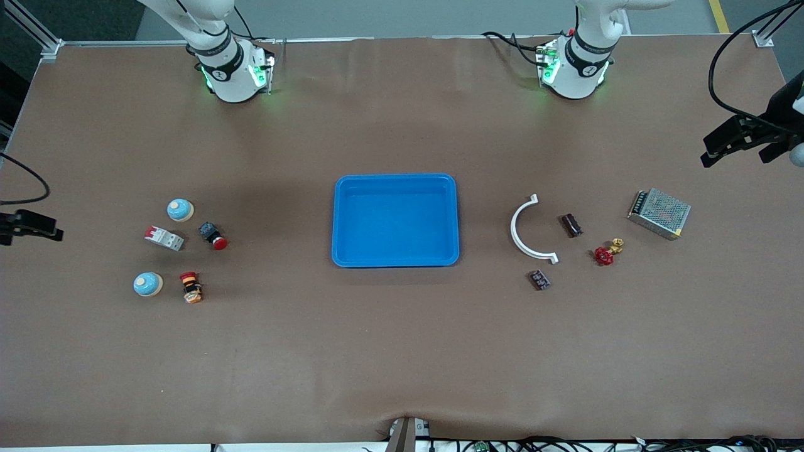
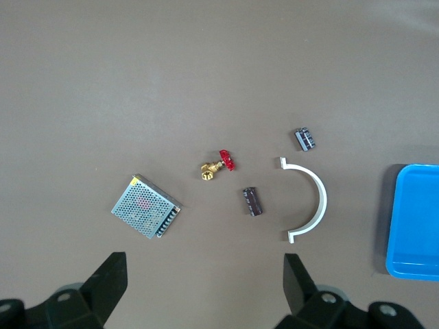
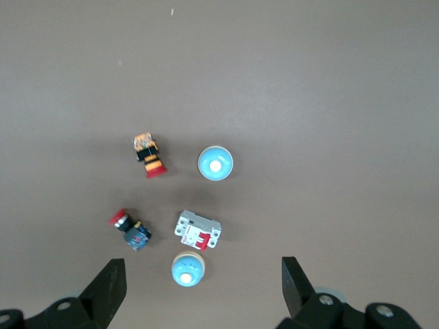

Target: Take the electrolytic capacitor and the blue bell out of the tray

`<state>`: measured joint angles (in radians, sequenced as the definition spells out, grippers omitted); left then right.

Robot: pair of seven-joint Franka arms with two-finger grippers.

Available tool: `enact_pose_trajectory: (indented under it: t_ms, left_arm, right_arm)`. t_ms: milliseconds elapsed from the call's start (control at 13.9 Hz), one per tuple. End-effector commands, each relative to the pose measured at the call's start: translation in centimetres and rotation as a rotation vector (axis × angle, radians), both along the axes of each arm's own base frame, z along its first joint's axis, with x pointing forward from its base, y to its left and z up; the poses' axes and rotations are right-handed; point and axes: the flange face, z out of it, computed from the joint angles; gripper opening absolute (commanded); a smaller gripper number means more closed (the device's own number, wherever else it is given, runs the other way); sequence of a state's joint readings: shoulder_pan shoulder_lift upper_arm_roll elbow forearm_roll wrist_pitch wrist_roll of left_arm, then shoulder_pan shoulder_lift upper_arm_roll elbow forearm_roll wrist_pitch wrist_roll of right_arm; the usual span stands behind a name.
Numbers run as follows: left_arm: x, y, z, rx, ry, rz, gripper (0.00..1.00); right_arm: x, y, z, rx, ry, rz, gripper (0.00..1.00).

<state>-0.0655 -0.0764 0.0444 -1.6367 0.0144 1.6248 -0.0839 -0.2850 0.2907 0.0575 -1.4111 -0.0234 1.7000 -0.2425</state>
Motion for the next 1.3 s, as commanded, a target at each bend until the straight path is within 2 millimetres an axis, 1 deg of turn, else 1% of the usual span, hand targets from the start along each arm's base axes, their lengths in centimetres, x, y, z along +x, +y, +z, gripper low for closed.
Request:
enact_pose_trajectory:
  t_ms: [0,72,144,288,361,433,505,577,721,793,865,938,1010,1226]
  left_arm:
    - [-0.5,-0.1,0.7,-0.012,0.0,-0.023,1.0]
    - [-0.5,-0.1,0.7,-0.012,0.003,-0.022,1.0]
    - [-0.6,-0.1,0.8,-0.012,0.002,-0.02,1.0]
    - [-0.7,-0.1,0.8,-0.012,0.01,-0.02,1.0]
    - [-0.7,-0.1,0.9,-0.012,0.007,-0.02,1.0]
    - [-0.7,-0.1,0.9,-0.012,0.008,-0.02,1.0]
    - [-0.7,-0.1,0.9,-0.012,0.007,-0.02,1.0]
    - [-0.7,-0.1,0.9,-0.012,0.007,-0.02,1.0]
    - [-0.7,-0.1,0.9,-0.012,0.007,-0.02,1.0]
    - [-0.7,-0.1,0.9,-0.012,0.007,-0.02,1.0]
    - [-0.7,-0.1,1.0,-0.012,0.003,-0.02,1.0]
    - [-0.7,-0.1,1.1,-0.012,0.0,-0.02,1.0]
    - [-0.7,-0.1,1.3,-0.012,-0.001,-0.02,1.0]
    - [-0.6,-0.1,1.1,-0.012,0.002,-0.02,1.0]
  right_arm:
    - [0.5,0.8,3.3,-0.009,-0.035,-0.095,1.0]
    - [0.3,1.1,4.3,-0.005,-0.025,-0.099,1.0]
    - [-0.1,1.1,5.7,-0.003,-0.02,-0.127,1.0]
    - [-1.1,1.7,8.5,0.001,-0.002,-0.165,1.0]
    - [-1.4,2.2,9.3,0.002,0.007,-0.18,1.0]
    - [-2.1,2.6,10.5,0.012,0.005,-0.199,1.0]
    - [-3.2,3.1,12.4,0.022,-0.017,-0.215,1.0]
    - [-4.3,3.5,14.0,0.023,-0.03,-0.234,1.0]
    - [-5.5,4.3,14.9,0.026,-0.01,-0.259,1.0]
    - [-6.1,5.3,15.7,0.029,-0.011,-0.26,1.0]
    - [-6.9,6.4,16.1,0.03,-0.01,-0.252,1.0]
    - [-8.0,6.9,16.3,0.025,-0.016,-0.253,1.0]
    - [-8.6,7.2,16.3,0.02,-0.027,-0.252,1.0]
    - [-9.3,8.2,15.8,0.015,-0.021,-0.239,1.0]
